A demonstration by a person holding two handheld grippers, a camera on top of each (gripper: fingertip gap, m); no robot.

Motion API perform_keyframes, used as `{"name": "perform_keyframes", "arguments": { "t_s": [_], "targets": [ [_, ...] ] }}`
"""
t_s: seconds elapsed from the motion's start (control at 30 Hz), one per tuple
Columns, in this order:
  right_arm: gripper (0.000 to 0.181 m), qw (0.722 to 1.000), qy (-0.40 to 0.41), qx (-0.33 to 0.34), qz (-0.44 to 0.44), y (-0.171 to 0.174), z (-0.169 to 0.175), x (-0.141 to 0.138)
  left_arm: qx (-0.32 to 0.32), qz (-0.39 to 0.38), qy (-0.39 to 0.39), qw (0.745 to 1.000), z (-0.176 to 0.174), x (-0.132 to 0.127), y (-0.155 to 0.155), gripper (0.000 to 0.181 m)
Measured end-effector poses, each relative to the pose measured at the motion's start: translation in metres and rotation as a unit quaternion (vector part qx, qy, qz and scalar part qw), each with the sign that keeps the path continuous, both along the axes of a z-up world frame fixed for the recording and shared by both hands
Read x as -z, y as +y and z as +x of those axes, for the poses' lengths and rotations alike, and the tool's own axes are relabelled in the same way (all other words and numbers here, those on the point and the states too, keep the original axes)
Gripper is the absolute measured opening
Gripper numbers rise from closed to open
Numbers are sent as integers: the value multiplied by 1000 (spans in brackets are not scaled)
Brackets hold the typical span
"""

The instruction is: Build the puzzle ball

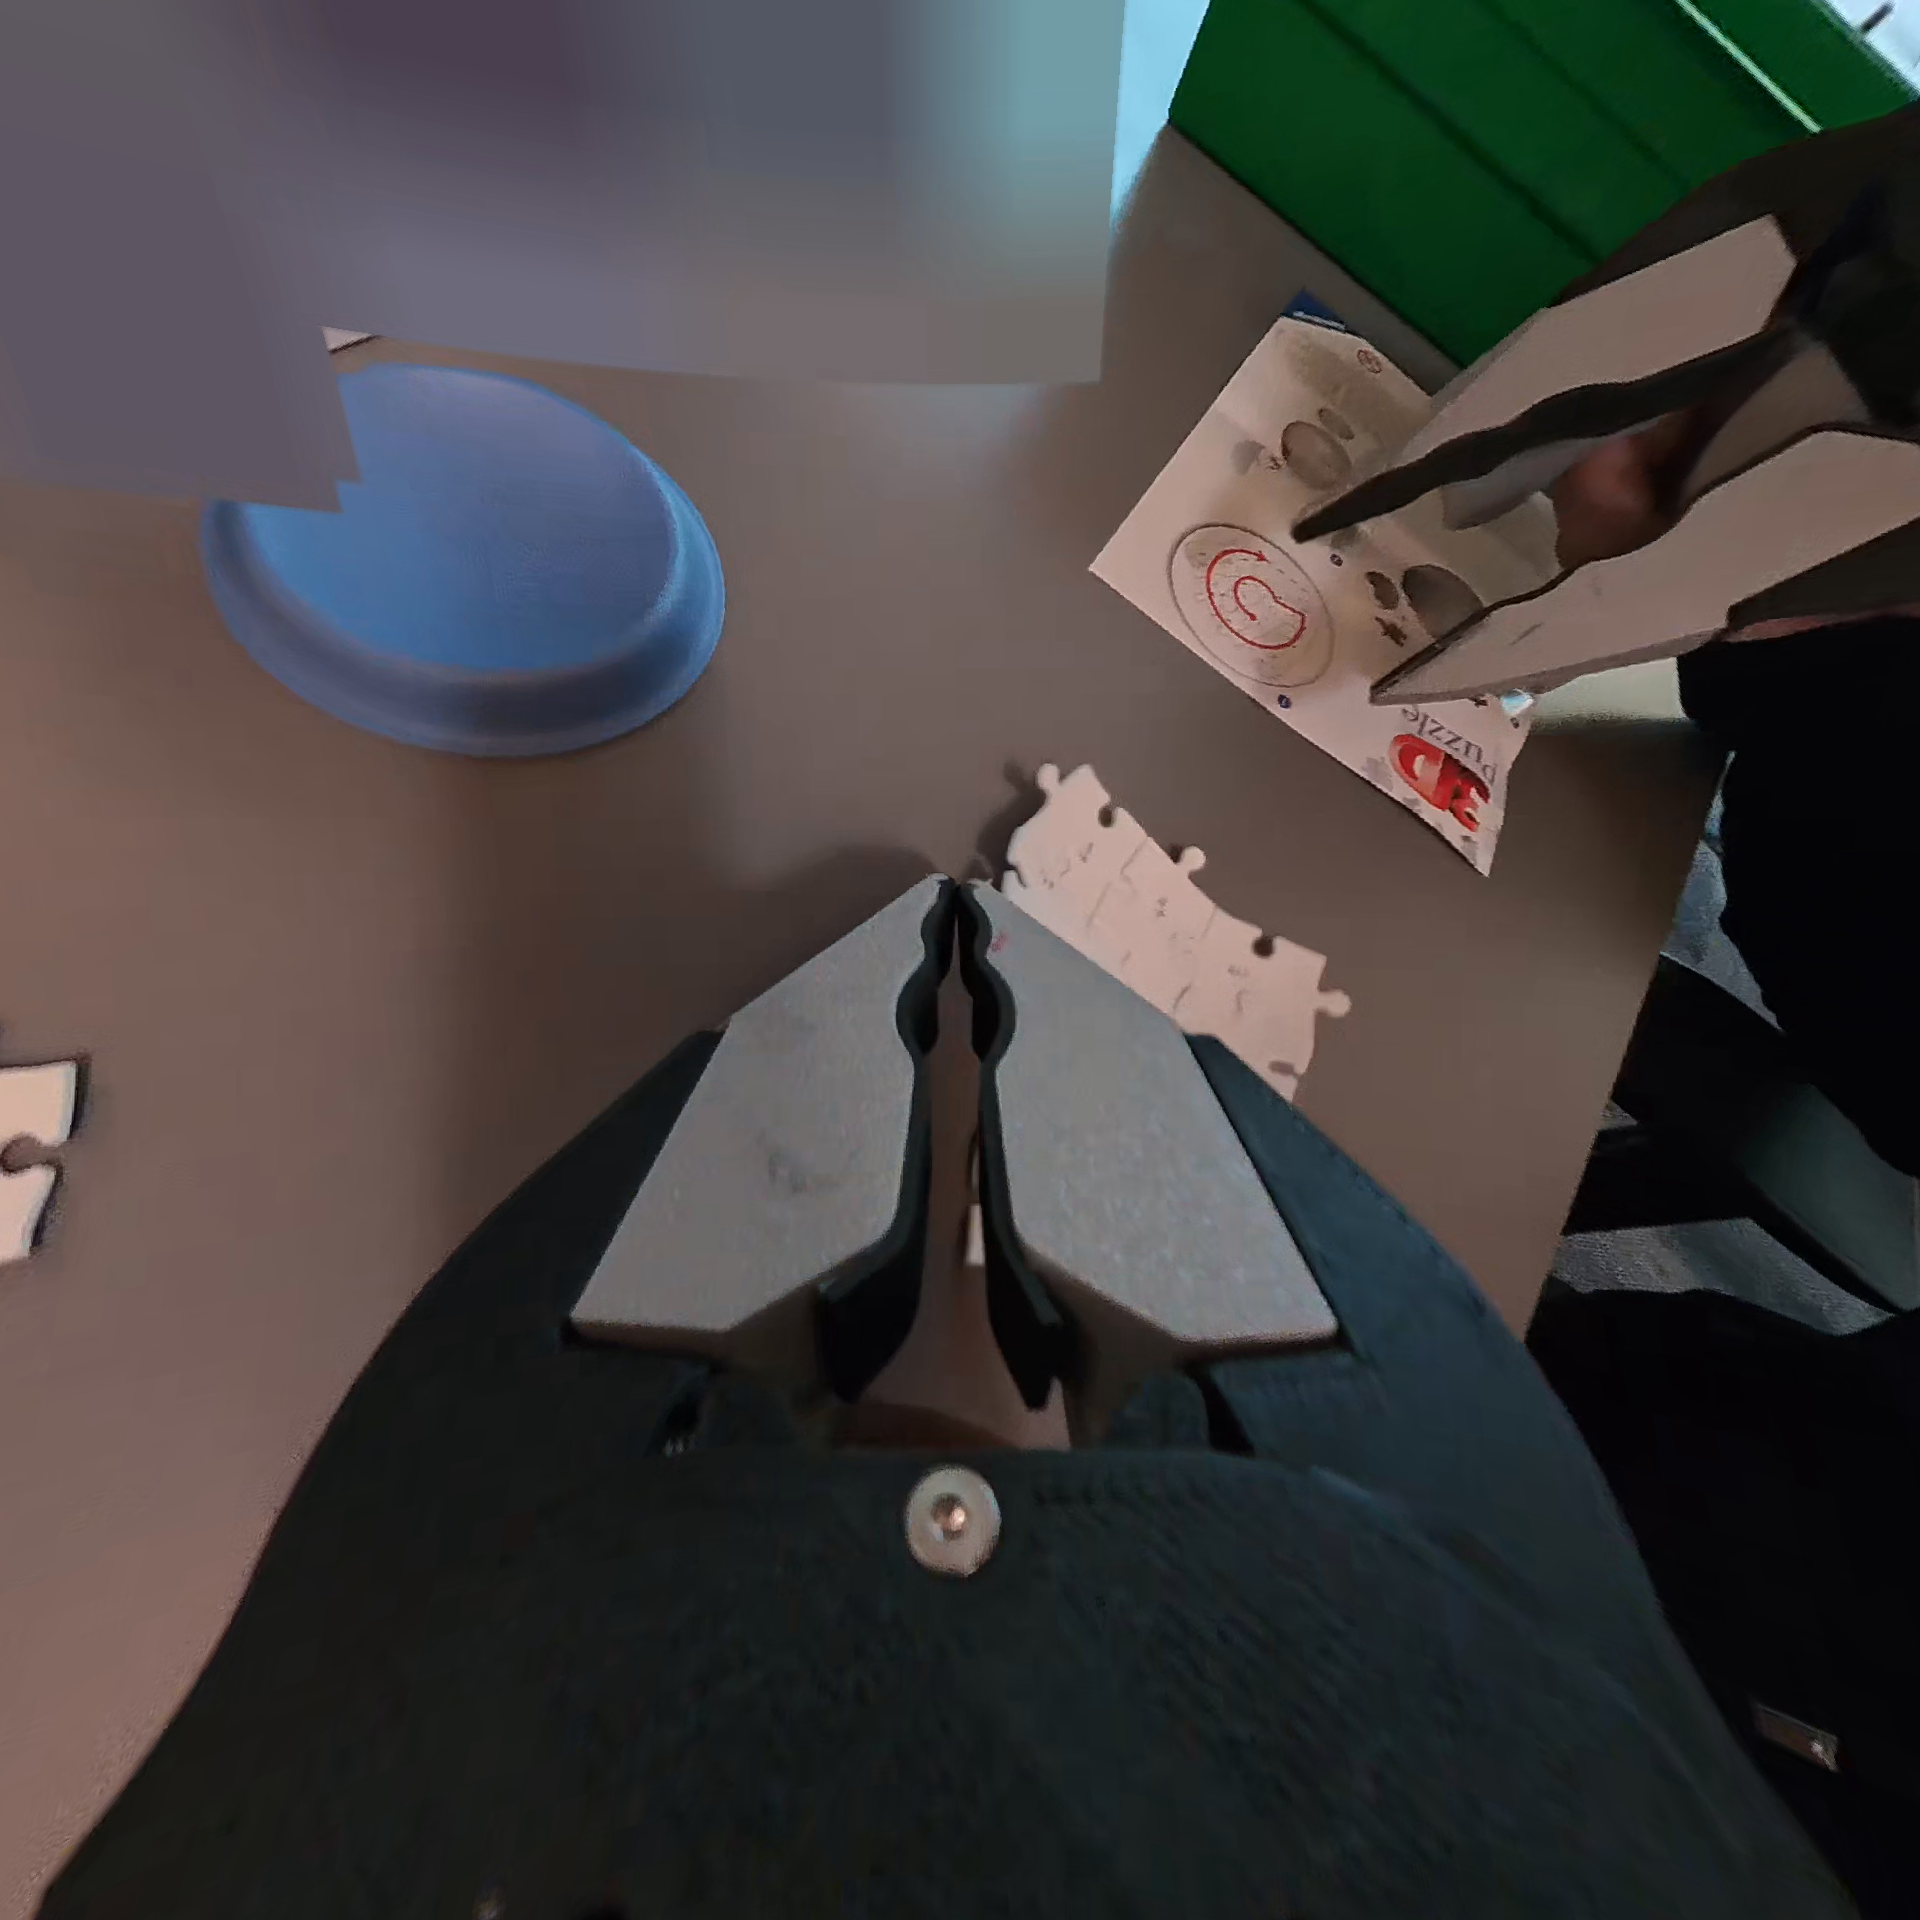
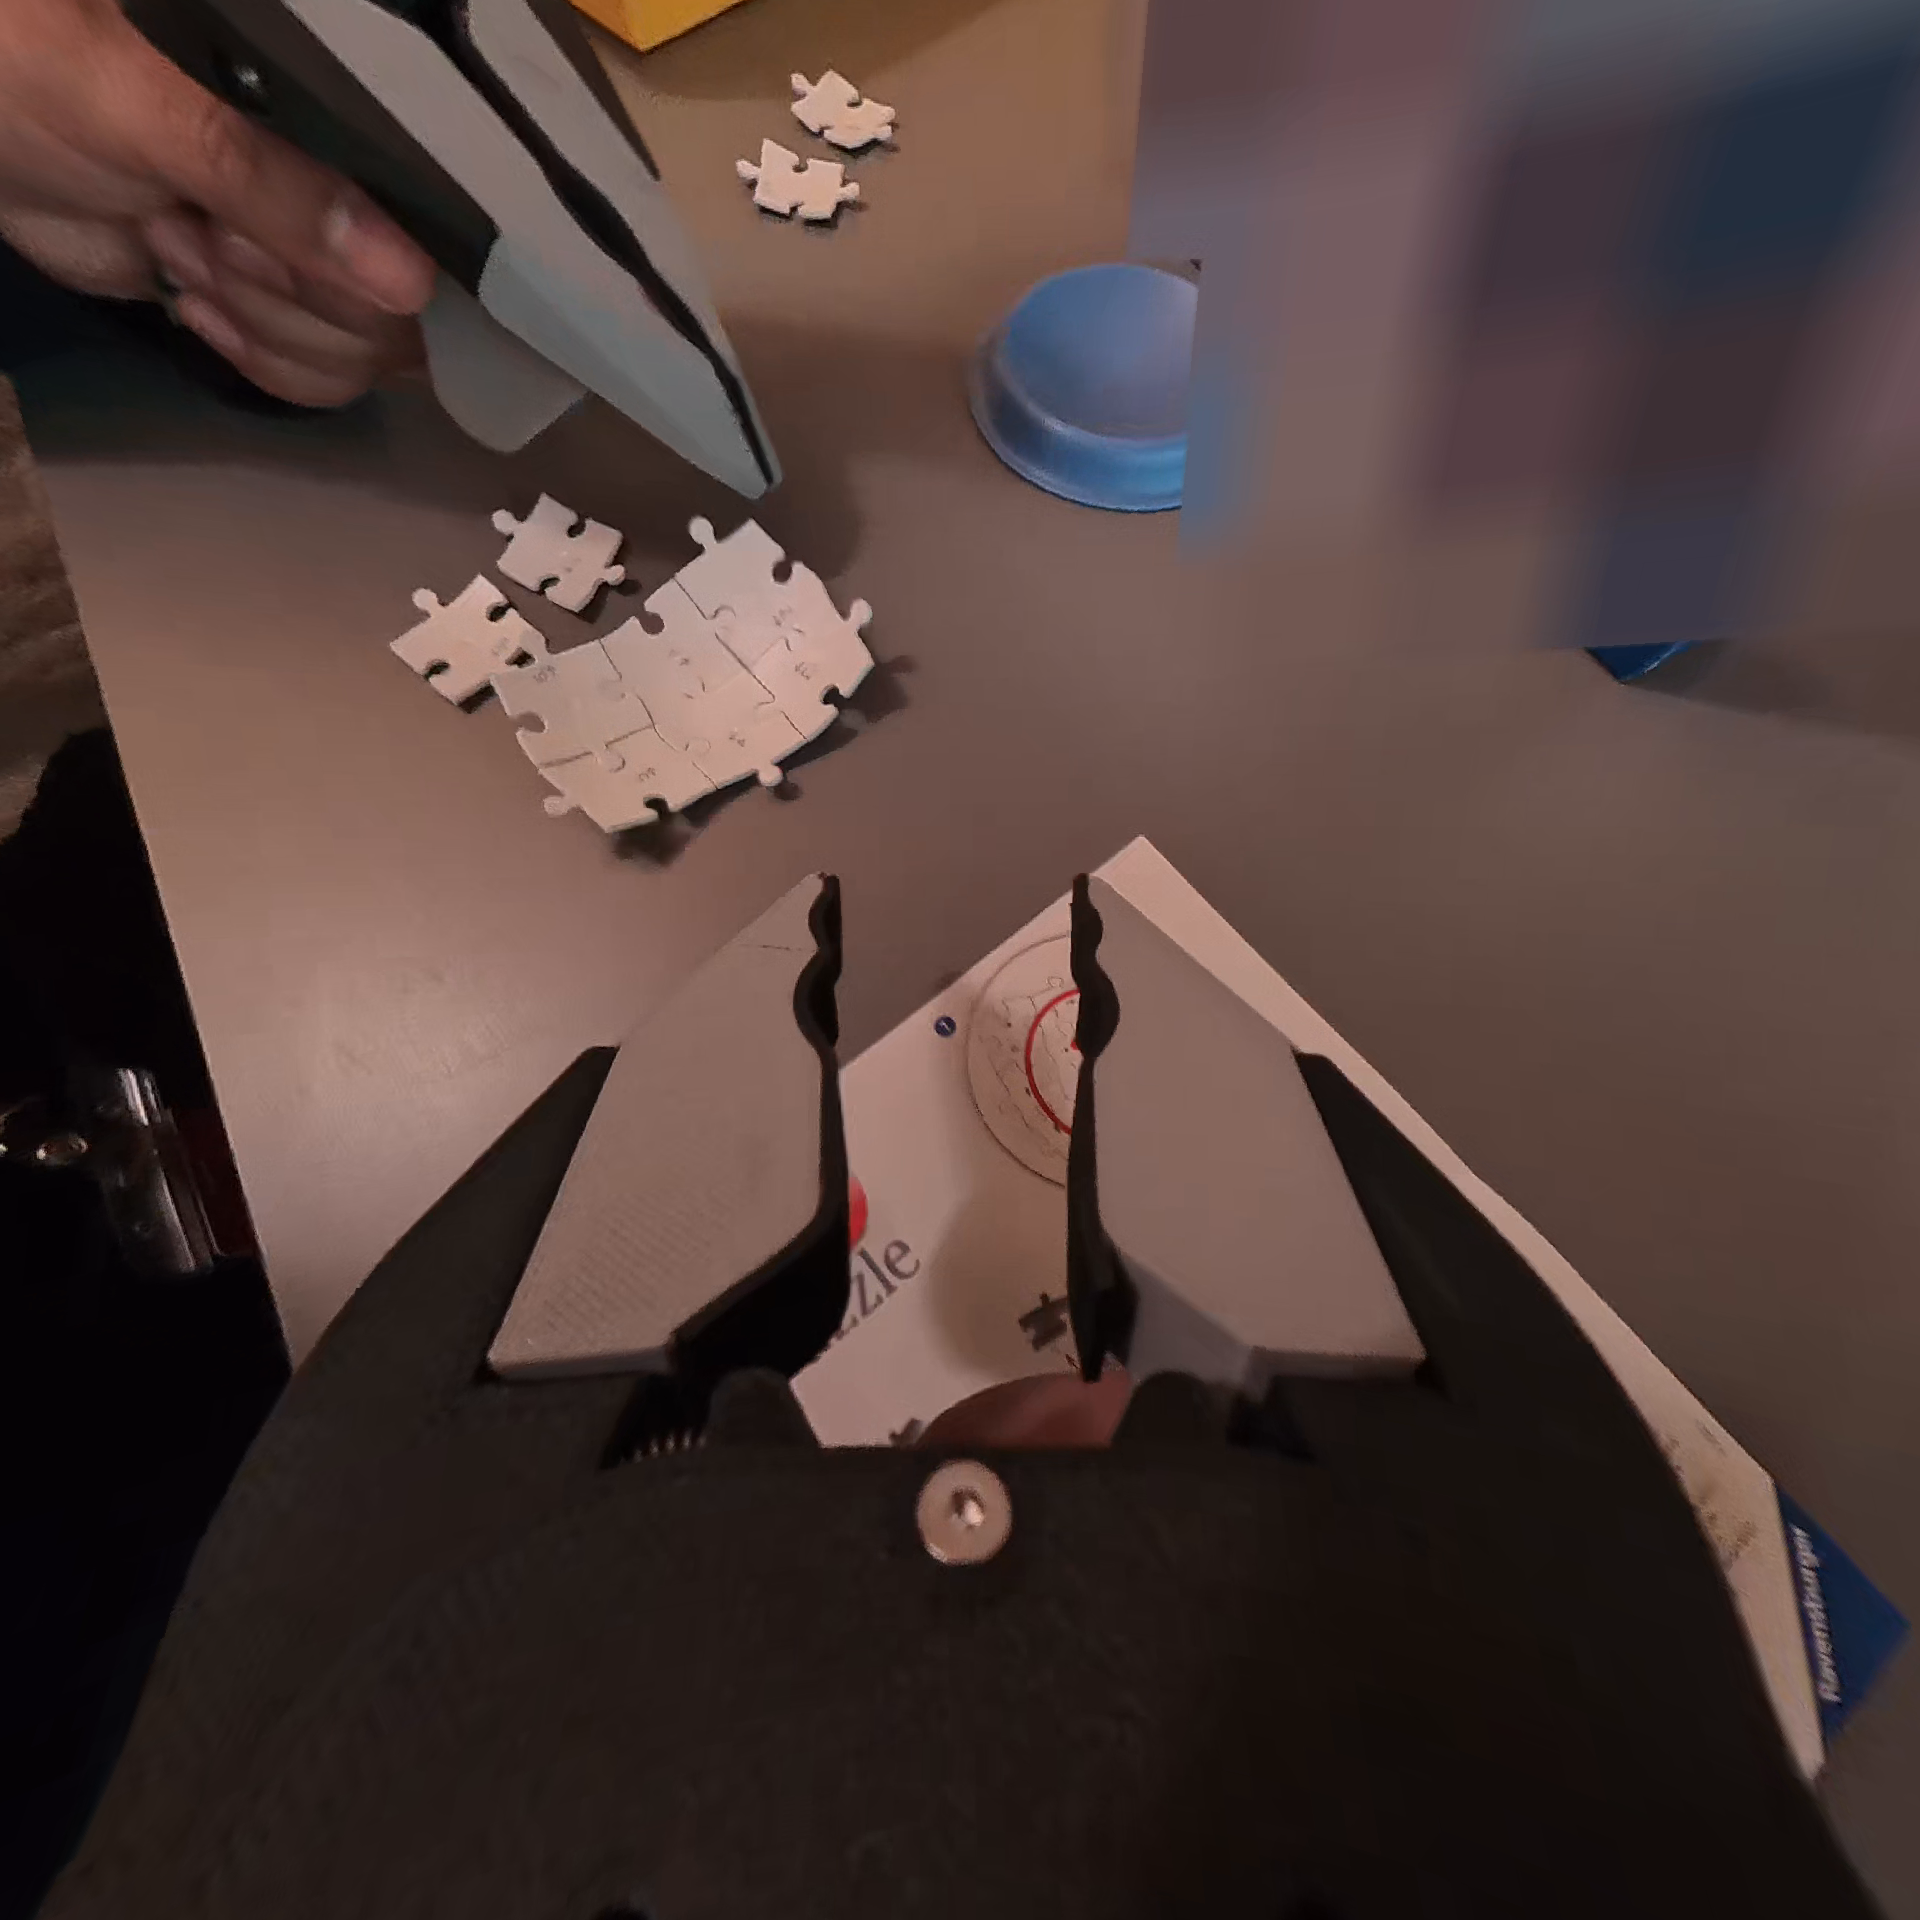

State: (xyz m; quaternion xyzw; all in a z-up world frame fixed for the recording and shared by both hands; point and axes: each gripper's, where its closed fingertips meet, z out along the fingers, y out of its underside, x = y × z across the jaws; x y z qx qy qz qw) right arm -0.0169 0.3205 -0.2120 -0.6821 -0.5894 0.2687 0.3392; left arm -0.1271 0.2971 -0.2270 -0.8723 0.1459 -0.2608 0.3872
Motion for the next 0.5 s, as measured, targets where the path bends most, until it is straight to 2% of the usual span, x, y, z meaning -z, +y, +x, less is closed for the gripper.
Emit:
{"name": "perform_keyframes", "arguments": {
  "t_s": [0.07, 0.17, 0.27, 0.5],
  "targets": [
    [44, 1000, 9, 2, -20, -4, -6, -3, -8, -1, -5, 1000, -4, -1, -3, 0],
    [47, 998, 18, -14, -61, -19, -15, -4, -14, -8, -20, 1000, -8, -4, -4, 15],
    [53, 996, 11, -36, -79, -35, -20, 0, -7, -12, -22, 1000, -5, -3, -1, 21],
    [55, 996, 2, -41, -76, -52, -11, 2, 13, -13, -34, 999, 7, -4, -14, 18]
  ]
}}
